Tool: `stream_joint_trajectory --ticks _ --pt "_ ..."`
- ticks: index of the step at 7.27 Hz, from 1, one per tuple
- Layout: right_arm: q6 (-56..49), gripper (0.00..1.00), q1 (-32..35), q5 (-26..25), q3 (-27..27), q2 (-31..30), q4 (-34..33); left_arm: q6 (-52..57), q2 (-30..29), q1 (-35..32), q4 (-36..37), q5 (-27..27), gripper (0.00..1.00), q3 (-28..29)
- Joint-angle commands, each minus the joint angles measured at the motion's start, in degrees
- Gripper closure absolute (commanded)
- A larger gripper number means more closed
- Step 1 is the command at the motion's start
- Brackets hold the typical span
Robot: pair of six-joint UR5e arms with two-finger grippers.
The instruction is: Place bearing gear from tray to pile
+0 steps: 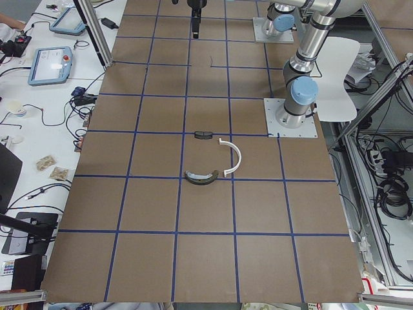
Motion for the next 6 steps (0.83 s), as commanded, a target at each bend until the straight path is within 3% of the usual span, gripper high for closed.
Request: stream_joint_trajectory --ticks 1,5,6 --pt "0.0 0.0 0.0 0.0 0.0 0.0 0.1 0.0 0.1 0.0 0.0 0.0 0.0 0.0" --pt "-0.2 0.0 -0.7 0.1 -0.8 0.3 0.0 0.0 0.1 0.0 0.0 -0.1 0.0 -0.1" --pt "-2.2 0.0 -4.1 0.3 -0.8 0.2 1.3 0.0 0.1 0.0 0.0 -0.1 0.0 0.0"
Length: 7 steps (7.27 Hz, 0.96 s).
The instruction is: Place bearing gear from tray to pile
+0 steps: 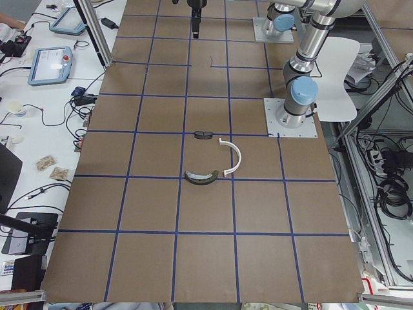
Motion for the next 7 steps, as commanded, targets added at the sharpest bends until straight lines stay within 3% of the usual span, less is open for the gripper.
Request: stream_joint_trajectory --ticks 1,3,5,7 --pt "-6.1 0.0 -6.7 0.5 -0.3 -0.7 2.7 0.0 0.1 0.0 0.0 0.0 0.0 0.0" --pt "-23.4 0.0 -10.7 -6.9 -0.4 -0.9 2.7 0.0 0.1 0.0 0.0 0.0 0.0 0.0" --pt "-38.1 0.0 -18.1 -6.4 -0.5 -0.9 2.5 0.0 0.1 0.0 0.0 0.0 0.0 0.0" --pt "-51.4 0.0 -29.2 -2.6 -0.3 -0.7 2.8 0.0 0.1 0.0 0.0 0.0 0.0 0.0"
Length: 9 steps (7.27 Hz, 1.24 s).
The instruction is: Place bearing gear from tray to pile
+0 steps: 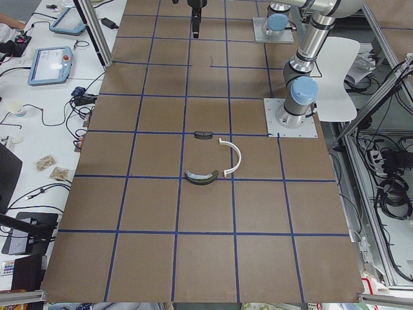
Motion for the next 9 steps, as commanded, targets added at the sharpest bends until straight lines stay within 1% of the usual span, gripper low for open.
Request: stream_joint_trajectory --ticks 1,3,4,5,6,7,8,9 --pt "-21.6 0.0 -13.5 2.1 0.5 1.0 -0.4 0.0 0.0 0.0 0.0 0.0 0.0 0.0" --pt "-35.5 0.0 -22.2 1.6 1.3 7.2 -0.5 0.0 0.0 0.0 0.0 0.0 0.0 -0.1" --pt "-42.8 0.0 -25.7 1.7 1.4 10.7 -2.9 0.0 -0.1 0.0 0.0 0.0 0.0 0.0" --pt "-51.5 0.0 -28.4 1.9 1.5 15.5 -9.7 0.0 -0.1 0.0 0.0 0.0 0.0 0.0" --pt "-56.0 0.0 -31.8 2.1 1.5 19.1 -11.3 0.0 -0.1 0.0 0.0 0.0 0.0 0.0" --pt "-59.6 0.0 -33.4 2.1 1.5 22.2 -15.8 0.0 0.0 0.0 0.0 0.0 0.0 0.0" --pt "-65.8 0.0 -33.6 2.3 1.5 25.2 -19.9 0.0 0.0 0.0 0.0 0.0 0.0 -0.1" --pt "-67.1 0.0 -34.6 4.1 1.7 27.7 -22.4 0.0 0.0 0.0 0.0 0.0 0.0 -0.2"
